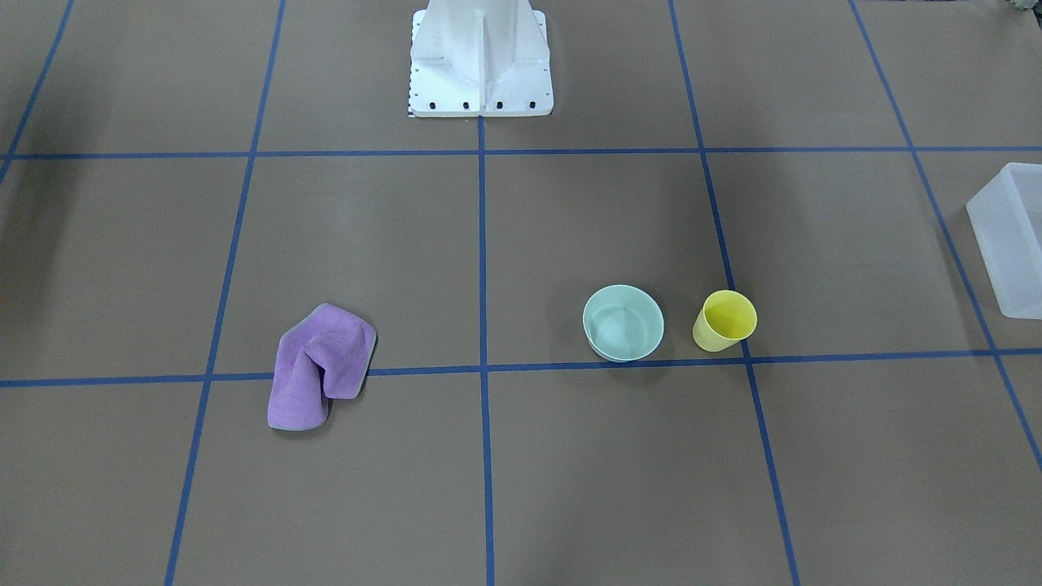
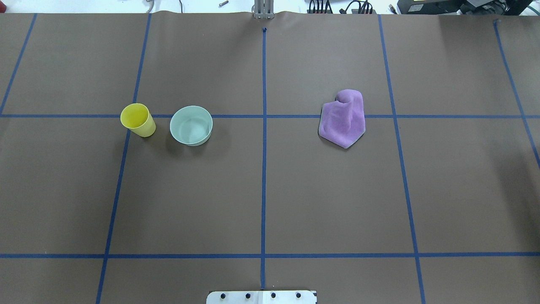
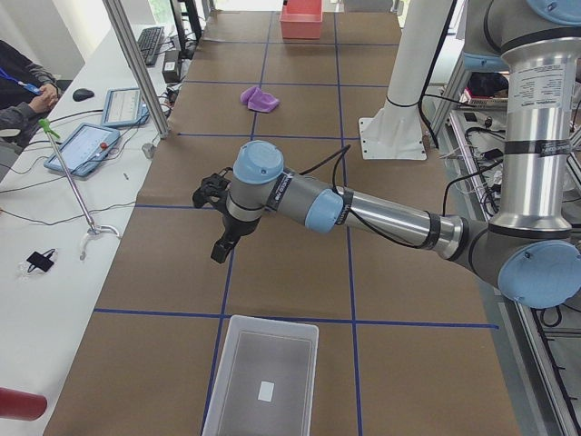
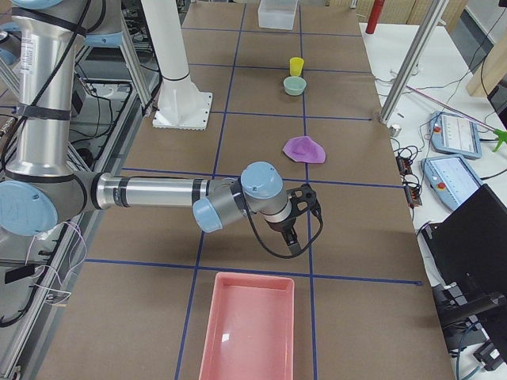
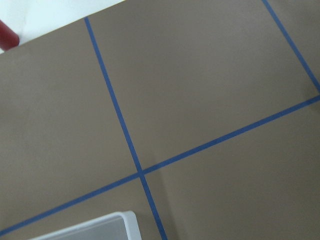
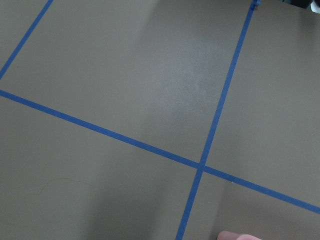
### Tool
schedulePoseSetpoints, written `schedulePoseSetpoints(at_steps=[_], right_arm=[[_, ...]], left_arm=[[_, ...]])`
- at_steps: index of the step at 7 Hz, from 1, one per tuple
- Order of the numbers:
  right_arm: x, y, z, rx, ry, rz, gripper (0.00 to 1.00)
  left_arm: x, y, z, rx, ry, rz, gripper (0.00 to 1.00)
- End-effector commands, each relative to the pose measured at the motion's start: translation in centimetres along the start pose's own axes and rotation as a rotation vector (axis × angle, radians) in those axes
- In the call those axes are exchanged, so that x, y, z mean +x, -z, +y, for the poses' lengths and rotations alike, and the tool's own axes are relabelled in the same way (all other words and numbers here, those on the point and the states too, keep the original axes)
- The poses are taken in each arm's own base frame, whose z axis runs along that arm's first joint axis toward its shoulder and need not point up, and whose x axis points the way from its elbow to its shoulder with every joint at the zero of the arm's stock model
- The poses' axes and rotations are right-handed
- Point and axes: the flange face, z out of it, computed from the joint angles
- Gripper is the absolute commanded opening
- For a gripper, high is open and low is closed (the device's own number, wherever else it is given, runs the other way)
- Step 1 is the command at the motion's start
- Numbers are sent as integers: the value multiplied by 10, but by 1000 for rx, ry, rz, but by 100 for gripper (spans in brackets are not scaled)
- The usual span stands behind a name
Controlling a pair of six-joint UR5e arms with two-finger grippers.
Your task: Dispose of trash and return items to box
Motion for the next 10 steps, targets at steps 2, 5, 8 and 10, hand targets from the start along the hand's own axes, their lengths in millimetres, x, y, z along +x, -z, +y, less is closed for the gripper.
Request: schedulePoseSetpoints(at_steps=[2,5,8,10], right_arm=[[-28,11,-16,23,-109,-50,100],[-87,-20,-36,-15,-297,-5,100],[-120,-51,-45,-18,-332,85,100],[-122,-53,-44,-22,-331,87,100]], left_arm=[[126,-92,-59,-70,107,144,99],[253,-179,-90,-38,322,74,98],[288,-213,-130,-58,375,98,97],[285,-227,-136,-73,386,86,92]])
